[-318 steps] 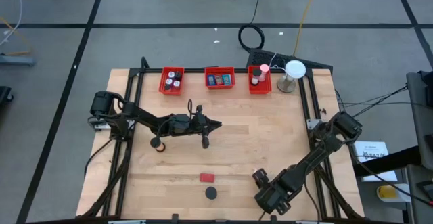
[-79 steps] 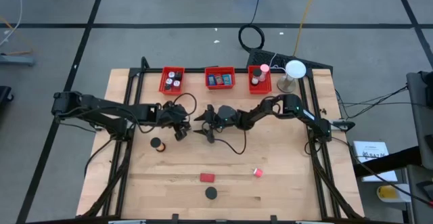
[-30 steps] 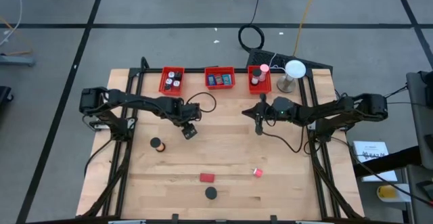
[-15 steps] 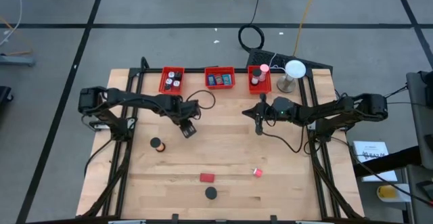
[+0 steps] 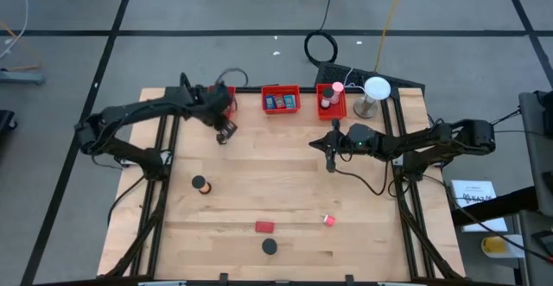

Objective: Pick & Place Office items
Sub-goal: Put the black charger adapter into the left red bin

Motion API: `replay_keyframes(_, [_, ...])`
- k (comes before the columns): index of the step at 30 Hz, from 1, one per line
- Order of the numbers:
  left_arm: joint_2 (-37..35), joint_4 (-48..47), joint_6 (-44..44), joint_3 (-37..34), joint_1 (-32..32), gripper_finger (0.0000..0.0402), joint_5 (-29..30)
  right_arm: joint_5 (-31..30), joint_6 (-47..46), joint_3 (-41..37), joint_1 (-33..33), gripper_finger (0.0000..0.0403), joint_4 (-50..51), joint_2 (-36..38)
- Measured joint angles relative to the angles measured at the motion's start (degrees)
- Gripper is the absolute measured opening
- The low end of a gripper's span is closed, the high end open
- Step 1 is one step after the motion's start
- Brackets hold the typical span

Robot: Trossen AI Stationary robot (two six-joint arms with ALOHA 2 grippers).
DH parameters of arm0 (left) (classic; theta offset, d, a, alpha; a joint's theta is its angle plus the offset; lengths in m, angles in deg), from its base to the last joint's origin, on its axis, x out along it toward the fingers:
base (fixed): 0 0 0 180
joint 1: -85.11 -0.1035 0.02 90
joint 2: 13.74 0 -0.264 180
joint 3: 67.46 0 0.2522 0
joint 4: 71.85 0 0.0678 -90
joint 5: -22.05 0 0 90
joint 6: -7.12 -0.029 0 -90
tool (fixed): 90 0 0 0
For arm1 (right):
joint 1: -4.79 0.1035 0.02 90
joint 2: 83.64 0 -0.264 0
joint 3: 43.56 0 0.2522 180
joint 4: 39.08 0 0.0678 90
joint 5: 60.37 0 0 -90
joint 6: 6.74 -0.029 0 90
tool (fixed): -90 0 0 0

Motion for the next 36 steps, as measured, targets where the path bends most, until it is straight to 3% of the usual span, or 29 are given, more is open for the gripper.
replay_keyframes(6, [0.08,-4.85,-7.99,5.71,-4.61,0.0022,0.34,0.10,0.09,0.00,0.00,0.0001,0.00,-0.02])
replay_keyframes(10, [0.24,-9.72,-11.66,5.83,-4.19,0.0024,0.28,0.14,0.42,0.00,0.00,0.0004,-0.01,-0.02])
replay_keyframes(14, [0.63,-10.99,-15.84,5.43,-2.28,0.0063,0.35,0.17,0.74,0.00,0.00,0.0004,-0.03,-0.02])
replay_keyframes(19, [2.30,-10.80,-25.29,4.30,0.23,0.0150,1.24,0.20,0.76,0.01,0.00,0.0004,-0.01,-0.02])
replay_keyframes(26, [3.93,-5.95,-36.63,-3.14,1.28,0.0252,3.05,0.28,0.76,0.02,0.00,0.0004,-0.01,-0.02])
replay_keyframes(31, [3.91,-0.24,-37.52,-6.80,0.87,0.0277,5.53,0.35,0.96,0.02,0.00,0.0004,-0.01,-0.02])
replay_keyframes(36, [3.89,3.75,-39.09,-7.43,0.35,0.0265,3.21,0.37,1.45,0.02,0.00,0.0004,-0.01,-0.02])
